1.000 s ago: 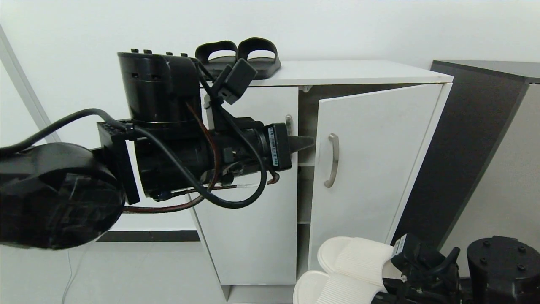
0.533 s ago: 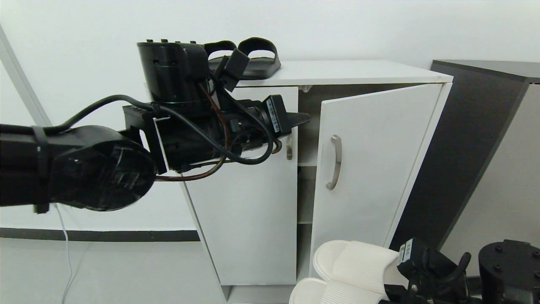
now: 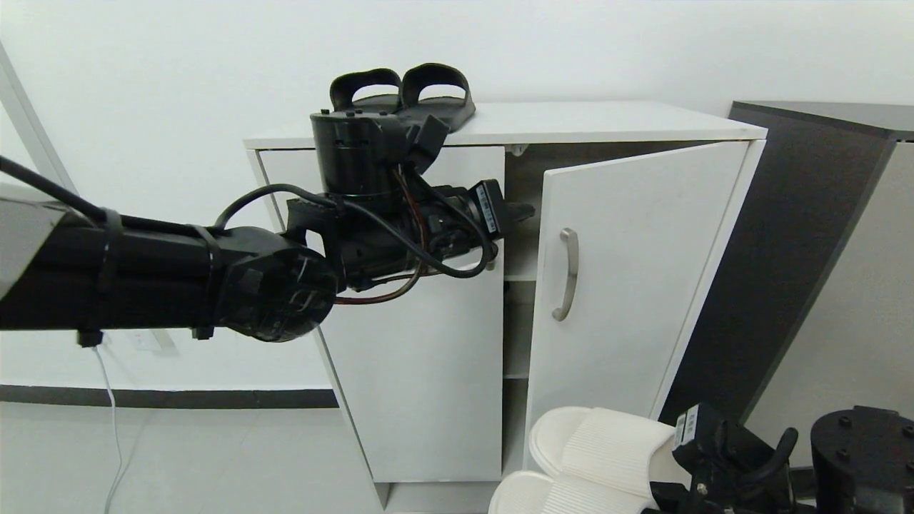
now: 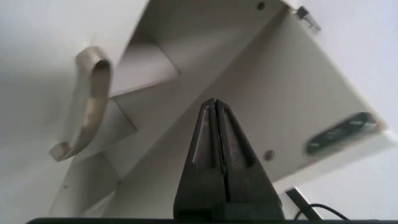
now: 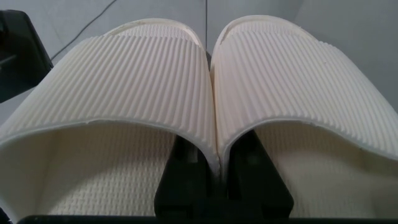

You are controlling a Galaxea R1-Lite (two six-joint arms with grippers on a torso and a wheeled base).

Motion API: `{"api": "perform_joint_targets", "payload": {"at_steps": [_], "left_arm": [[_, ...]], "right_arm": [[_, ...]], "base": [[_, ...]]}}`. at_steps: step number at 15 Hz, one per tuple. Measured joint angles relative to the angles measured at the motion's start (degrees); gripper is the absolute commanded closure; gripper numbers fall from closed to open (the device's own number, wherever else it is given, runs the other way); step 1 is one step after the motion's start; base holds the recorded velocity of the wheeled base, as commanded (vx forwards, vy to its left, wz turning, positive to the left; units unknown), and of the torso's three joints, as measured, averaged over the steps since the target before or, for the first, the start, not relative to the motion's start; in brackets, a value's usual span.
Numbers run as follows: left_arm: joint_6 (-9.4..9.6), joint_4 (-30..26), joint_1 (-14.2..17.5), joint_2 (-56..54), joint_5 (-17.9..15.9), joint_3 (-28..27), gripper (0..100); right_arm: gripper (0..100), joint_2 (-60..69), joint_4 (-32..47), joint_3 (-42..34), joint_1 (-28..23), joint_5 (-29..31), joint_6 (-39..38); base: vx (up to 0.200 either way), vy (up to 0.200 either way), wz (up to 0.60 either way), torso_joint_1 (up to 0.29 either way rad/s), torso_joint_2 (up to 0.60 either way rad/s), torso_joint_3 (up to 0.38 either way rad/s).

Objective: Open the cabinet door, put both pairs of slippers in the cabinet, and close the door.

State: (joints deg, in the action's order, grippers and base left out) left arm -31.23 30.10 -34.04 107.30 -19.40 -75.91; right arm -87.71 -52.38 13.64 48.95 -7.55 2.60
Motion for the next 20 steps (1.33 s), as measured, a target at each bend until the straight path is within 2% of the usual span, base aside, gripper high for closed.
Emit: {"api": "perform_joint_targets", "payload": {"at_steps": [5,8,10,12,16,20], "left_arm": [[0.17,0.12,-1.16,1.30,0.32,0.45,100],[0.96,1.84,-5.42,1.35,0.29,2.66,100],[1.02,6.46,-8.63,1.24,0.33,4.33,100],[0.88,7.25,-9.45,1.22,0.43,5.05,100],[0.63,9.34,-6.69,-0.16,0.87,8.61,100],[0.94,10.15,-2.58,-7.50,0.82,18.53,100]], "right_arm": [[100,0.00,-0.02,-0.06,0.69,-0.06,-0.02],[100,0.04,0.11,-0.41,1.72,-0.06,-0.02],[100,0.06,0.05,-0.56,1.93,-0.06,0.00],[100,0.09,0.02,-0.59,2.10,-0.06,0.00],[100,0.06,-0.11,-0.77,2.12,0.00,-0.04],[100,-0.93,-0.24,1.66,-0.72,0.20,-0.44]], "base": [[-0.200,0.000,0.00,0.003,0.00,0.003],[-0.200,0.000,0.00,0.004,0.01,0.004],[-0.200,0.000,0.00,0.007,0.00,0.005],[0.000,0.000,0.00,0.000,0.00,0.000],[0.000,0.000,0.00,0.000,0.00,0.000],[0.000,0.000,0.00,0.000,0.00,0.000]]}}
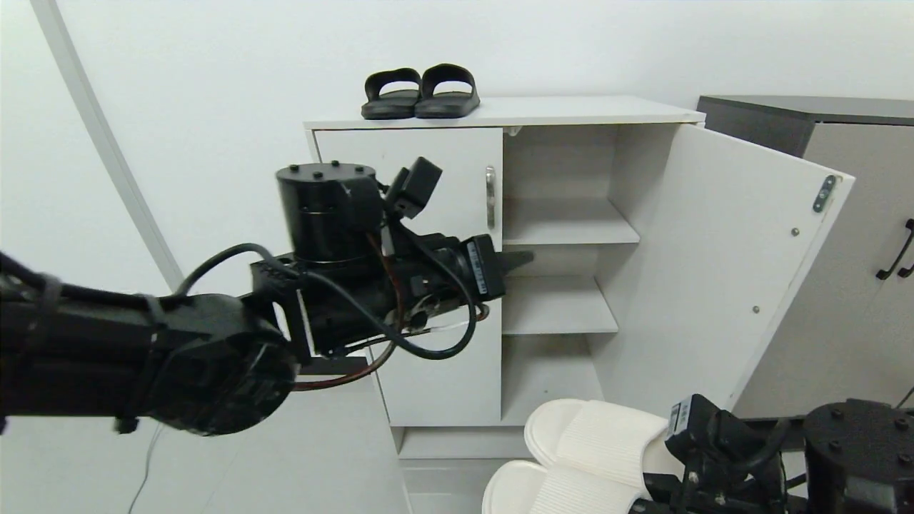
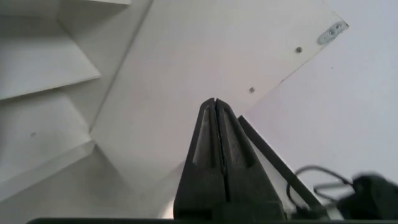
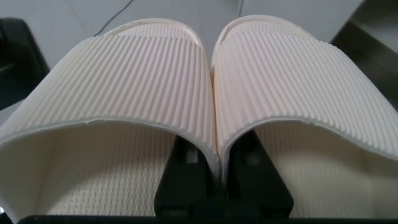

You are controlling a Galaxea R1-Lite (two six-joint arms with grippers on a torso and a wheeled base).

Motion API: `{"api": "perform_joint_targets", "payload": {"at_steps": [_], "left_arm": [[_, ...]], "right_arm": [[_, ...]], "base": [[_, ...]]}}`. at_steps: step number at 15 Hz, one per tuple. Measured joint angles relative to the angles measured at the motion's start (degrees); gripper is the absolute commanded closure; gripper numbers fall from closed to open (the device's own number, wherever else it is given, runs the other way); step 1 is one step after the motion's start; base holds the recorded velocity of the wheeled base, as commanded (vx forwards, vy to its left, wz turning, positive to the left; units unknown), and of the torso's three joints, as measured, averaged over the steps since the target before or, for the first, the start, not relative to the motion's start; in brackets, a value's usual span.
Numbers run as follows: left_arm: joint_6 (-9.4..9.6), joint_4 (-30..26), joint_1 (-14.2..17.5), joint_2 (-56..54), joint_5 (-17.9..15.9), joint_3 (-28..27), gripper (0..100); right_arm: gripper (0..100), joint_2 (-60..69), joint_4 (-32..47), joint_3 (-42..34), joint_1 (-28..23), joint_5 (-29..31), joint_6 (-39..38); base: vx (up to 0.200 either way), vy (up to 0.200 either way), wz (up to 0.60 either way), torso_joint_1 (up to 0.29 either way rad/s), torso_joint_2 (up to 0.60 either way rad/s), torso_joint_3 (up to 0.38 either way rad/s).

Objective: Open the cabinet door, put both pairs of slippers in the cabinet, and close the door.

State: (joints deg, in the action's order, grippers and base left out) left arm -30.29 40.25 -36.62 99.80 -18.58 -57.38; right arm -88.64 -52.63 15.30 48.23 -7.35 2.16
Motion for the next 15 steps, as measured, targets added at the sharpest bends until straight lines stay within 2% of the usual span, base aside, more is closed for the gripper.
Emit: {"api": "perform_joint_targets", "payload": {"at_steps": [4,6,8,11,13,15], "left_arm": [[2.19,-1.34,4.55,-14.99,0.09,14.25,100],[4.57,-7.22,7.08,-24.50,1.67,20.76,100],[7.72,-16.49,8.95,-35.00,6.40,26.34,100],[10.33,-23.42,11.41,-50.60,18.91,32.52,100],[12.18,-26.84,14.38,-59.62,22.95,36.28,100],[16.20,-31.88,17.77,-68.39,24.67,39.86,100]], "right_arm": [[100,-2.02,-0.13,2.23,-1.67,0.00,0.00],[100,-2.45,-0.13,2.58,-2.00,0.00,0.00],[100,-2.62,-0.15,2.72,-2.08,0.00,0.02],[100,-2.62,-0.15,2.72,-2.11,0.05,0.00],[100,-2.68,-0.15,2.67,-2.12,0.05,0.07],[100,-2.77,-0.06,2.58,-2.12,0.10,0.09]], "base": [[0.000,0.000,0.00,0.000,0.00,0.000],[0.000,0.000,0.00,0.000,0.00,0.000],[0.000,0.000,0.00,0.000,0.00,0.000],[0.000,0.000,0.00,0.000,0.00,0.000],[0.000,0.000,0.00,0.000,0.00,0.000],[0.000,0.000,0.00,0.000,0.00,0.000]]}}
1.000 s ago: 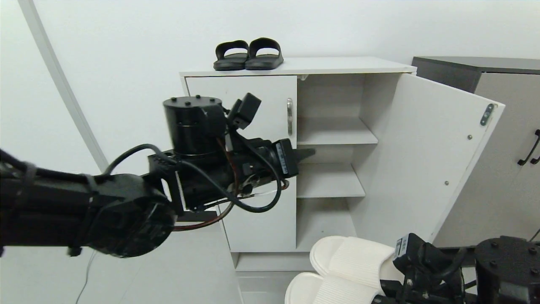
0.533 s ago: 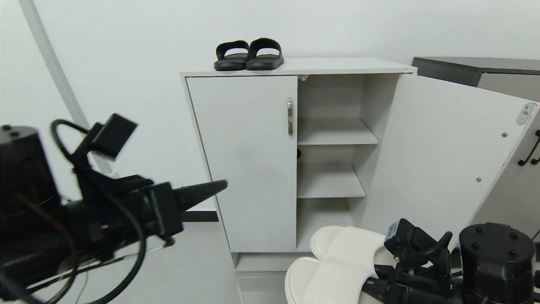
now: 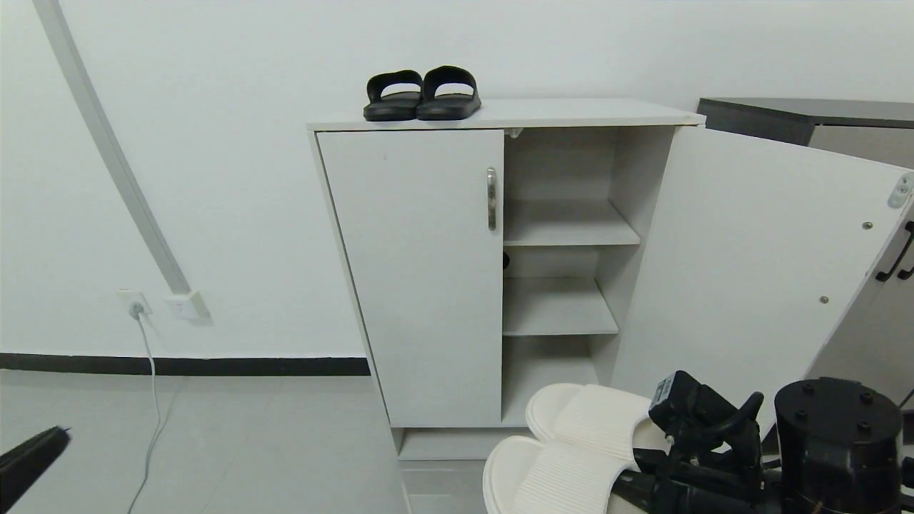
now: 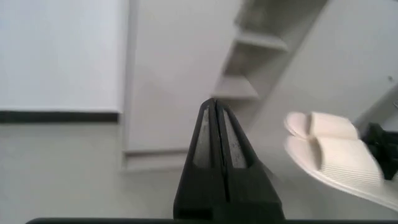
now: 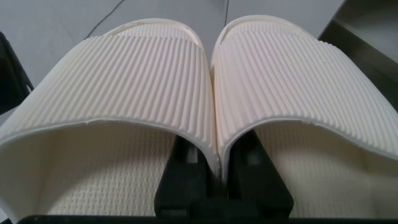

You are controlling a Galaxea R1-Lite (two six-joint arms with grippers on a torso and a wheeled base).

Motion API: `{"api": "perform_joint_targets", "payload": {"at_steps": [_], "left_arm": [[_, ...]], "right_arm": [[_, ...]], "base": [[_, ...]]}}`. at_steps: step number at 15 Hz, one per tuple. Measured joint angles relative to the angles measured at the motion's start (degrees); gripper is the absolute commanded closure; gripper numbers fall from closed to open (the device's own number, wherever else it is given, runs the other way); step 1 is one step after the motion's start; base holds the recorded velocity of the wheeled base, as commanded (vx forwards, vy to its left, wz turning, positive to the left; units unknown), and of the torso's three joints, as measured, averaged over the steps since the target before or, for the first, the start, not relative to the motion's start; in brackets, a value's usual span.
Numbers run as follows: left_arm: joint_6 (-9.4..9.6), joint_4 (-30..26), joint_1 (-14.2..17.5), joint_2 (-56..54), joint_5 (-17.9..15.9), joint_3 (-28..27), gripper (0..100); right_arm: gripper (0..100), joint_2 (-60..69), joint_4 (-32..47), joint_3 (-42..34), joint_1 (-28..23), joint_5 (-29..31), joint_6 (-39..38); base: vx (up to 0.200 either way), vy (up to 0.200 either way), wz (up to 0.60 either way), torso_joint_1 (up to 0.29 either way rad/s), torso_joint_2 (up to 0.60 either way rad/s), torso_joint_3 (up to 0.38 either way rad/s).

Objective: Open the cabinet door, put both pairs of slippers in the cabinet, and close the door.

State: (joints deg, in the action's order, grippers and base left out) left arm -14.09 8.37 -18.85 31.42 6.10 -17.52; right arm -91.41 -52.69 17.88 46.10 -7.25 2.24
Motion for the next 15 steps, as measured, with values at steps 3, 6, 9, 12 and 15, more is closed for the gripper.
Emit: {"api": "perform_joint_targets", "payload": {"at_steps": [3,6,9,12,15], "left_arm": [[3.67,-9.48,4.33,-11.72,1.43,3.39,100],[4.44,-12.14,8.13,-19.10,4.00,6.28,100],[5.89,-11.87,9.14,-23.81,4.33,11.51,100],[6.52,-9.46,10.41,-25.77,4.96,15.46,100],[9.09,-9.08,17.23,-26.73,4.92,16.07,100]], "right_arm": [[100,-0.11,-0.07,0.00,0.00,-0.05,0.02],[100,-0.18,-0.05,-0.05,0.11,-0.07,0.02],[100,-0.29,-0.05,-0.05,0.11,-0.07,0.00],[100,-0.62,-0.09,0.09,0.04,0.06,0.00],[100,-1.40,-0.13,0.35,0.04,0.56,-0.06]], "base": [[0.000,0.000,0.00,0.000,0.00,0.000],[0.000,0.000,0.00,0.000,0.00,0.000],[0.000,0.000,0.00,0.000,0.00,0.000],[0.000,0.000,0.00,0.000,0.00,0.000],[0.000,0.000,0.00,0.000,0.00,0.000]]}}
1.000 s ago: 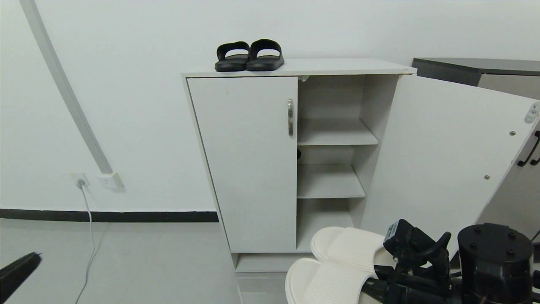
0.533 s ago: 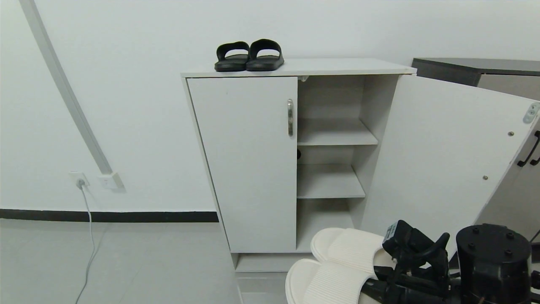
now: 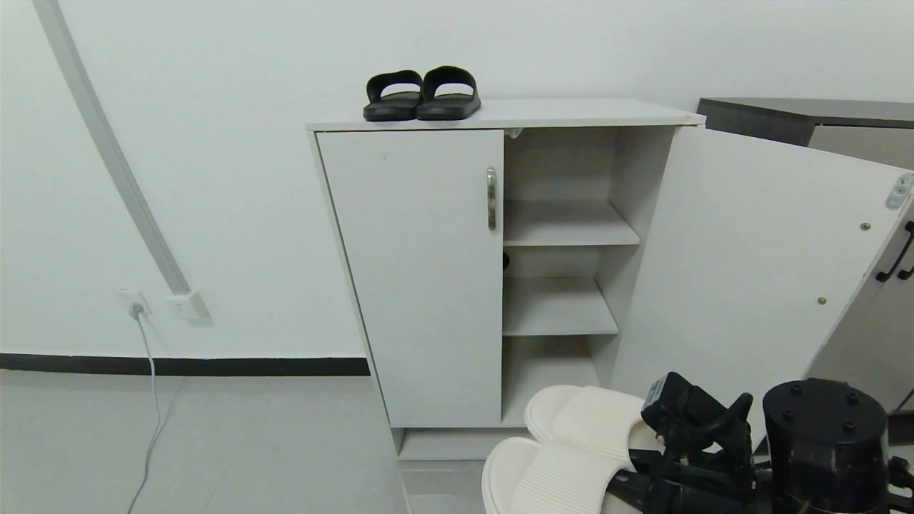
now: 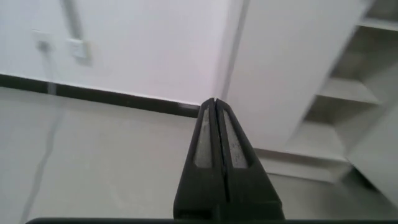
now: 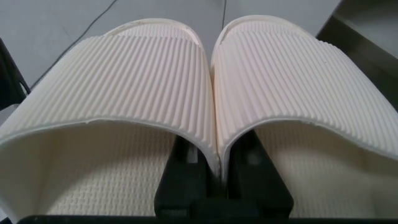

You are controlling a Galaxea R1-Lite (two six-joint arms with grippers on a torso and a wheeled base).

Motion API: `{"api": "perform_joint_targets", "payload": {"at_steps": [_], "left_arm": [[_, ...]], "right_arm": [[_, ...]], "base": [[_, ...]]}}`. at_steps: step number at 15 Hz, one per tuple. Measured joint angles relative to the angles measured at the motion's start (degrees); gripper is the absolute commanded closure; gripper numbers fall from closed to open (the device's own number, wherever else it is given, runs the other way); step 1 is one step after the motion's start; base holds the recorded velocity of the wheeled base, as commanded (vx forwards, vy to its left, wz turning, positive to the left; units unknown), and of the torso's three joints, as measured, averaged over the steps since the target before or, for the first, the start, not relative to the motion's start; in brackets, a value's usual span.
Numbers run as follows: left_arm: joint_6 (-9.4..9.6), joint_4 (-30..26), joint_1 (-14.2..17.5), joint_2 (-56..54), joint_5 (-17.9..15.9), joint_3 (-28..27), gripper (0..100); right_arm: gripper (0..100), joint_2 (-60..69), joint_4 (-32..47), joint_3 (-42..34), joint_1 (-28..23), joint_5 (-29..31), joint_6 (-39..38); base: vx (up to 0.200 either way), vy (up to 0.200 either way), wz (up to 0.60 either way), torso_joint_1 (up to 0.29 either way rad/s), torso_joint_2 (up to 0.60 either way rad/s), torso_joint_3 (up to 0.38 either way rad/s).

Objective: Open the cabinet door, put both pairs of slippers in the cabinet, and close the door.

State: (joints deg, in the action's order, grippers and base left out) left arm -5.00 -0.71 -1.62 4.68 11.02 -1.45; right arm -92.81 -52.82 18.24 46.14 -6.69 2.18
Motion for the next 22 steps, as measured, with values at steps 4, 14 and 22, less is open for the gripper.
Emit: {"api": "perform_joint_targets", "payload": {"at_steps": [4,14,22], "left_arm": [[5.53,0.71,1.78,-2.93,-11.89,1.04,100],[6.01,0.28,1.44,-4.68,-12.82,1.35,100],[6.03,0.27,1.44,-4.68,-12.87,1.35,100]], "right_arm": [[100,-1.01,0.00,0.30,0.07,0.02,0.06],[100,-6.89,-4.84,5.44,0.35,10.08,-2.02],[100,-27.54,-10.13,27.51,2.06,46.48,-12.39]], "base": [[0.000,0.000,0.00,0.000,0.00,0.000],[0.000,0.000,0.00,0.000,0.00,0.000],[0.000,-0.050,0.00,0.001,0.00,0.001]]}}
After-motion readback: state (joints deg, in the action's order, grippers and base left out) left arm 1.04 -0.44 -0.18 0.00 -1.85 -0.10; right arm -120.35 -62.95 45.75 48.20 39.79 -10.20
